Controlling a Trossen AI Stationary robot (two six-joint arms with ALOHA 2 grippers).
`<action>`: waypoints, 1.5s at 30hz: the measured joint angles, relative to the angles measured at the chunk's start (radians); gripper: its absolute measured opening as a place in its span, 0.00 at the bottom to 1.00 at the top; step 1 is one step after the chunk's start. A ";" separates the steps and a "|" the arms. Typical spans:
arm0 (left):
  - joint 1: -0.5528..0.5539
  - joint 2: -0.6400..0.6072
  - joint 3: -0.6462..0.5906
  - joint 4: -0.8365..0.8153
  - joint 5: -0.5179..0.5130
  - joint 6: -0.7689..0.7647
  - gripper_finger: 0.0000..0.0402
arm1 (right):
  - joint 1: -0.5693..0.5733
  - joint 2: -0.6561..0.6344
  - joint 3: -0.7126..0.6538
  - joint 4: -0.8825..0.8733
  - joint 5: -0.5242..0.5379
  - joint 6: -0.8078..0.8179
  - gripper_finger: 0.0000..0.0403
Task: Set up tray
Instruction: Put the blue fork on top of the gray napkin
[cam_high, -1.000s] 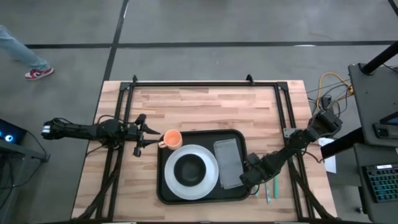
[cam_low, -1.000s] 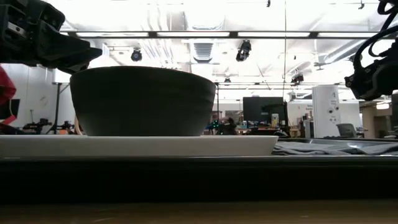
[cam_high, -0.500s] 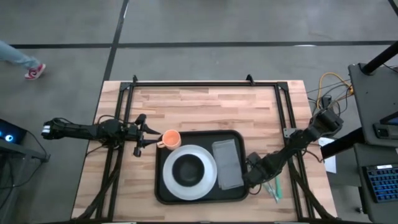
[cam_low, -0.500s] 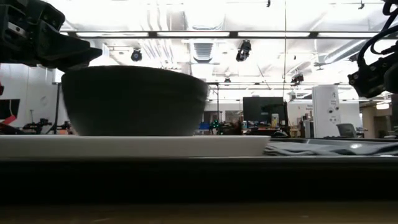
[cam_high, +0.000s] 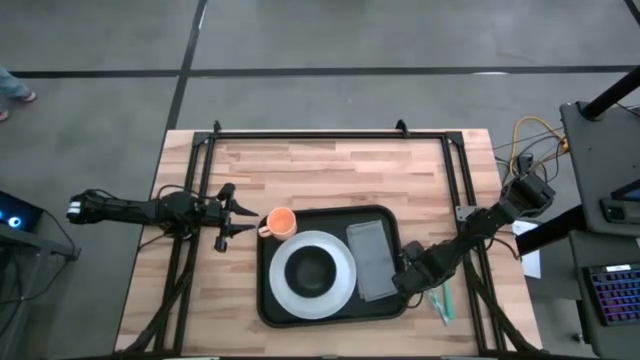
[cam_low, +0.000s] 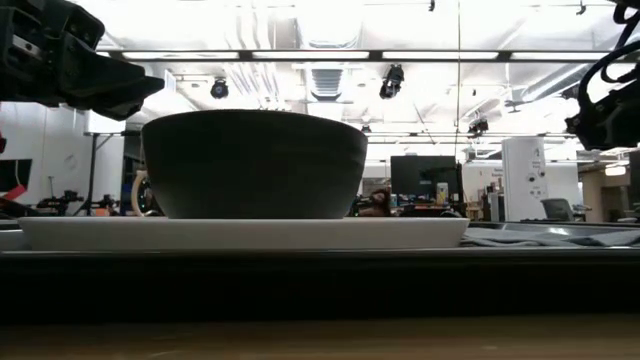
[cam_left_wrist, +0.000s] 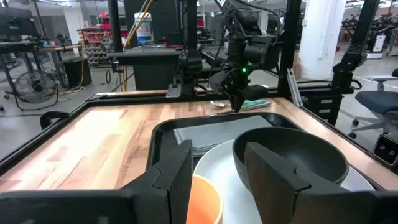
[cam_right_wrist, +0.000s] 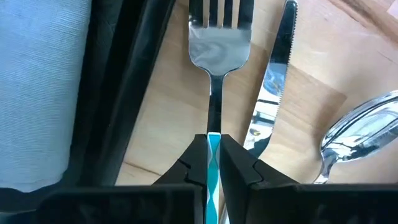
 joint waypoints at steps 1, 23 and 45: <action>0.000 0.000 0.000 0.000 0.000 0.000 0.32 | 0.000 0.000 0.000 0.001 -0.001 0.010 0.03; 0.000 0.000 0.000 0.000 0.000 0.000 0.32 | 0.001 -0.017 0.002 -0.061 0.018 0.052 0.03; 0.000 0.000 0.000 0.001 0.000 0.000 0.32 | -0.099 -0.176 0.125 -0.137 0.221 0.165 0.03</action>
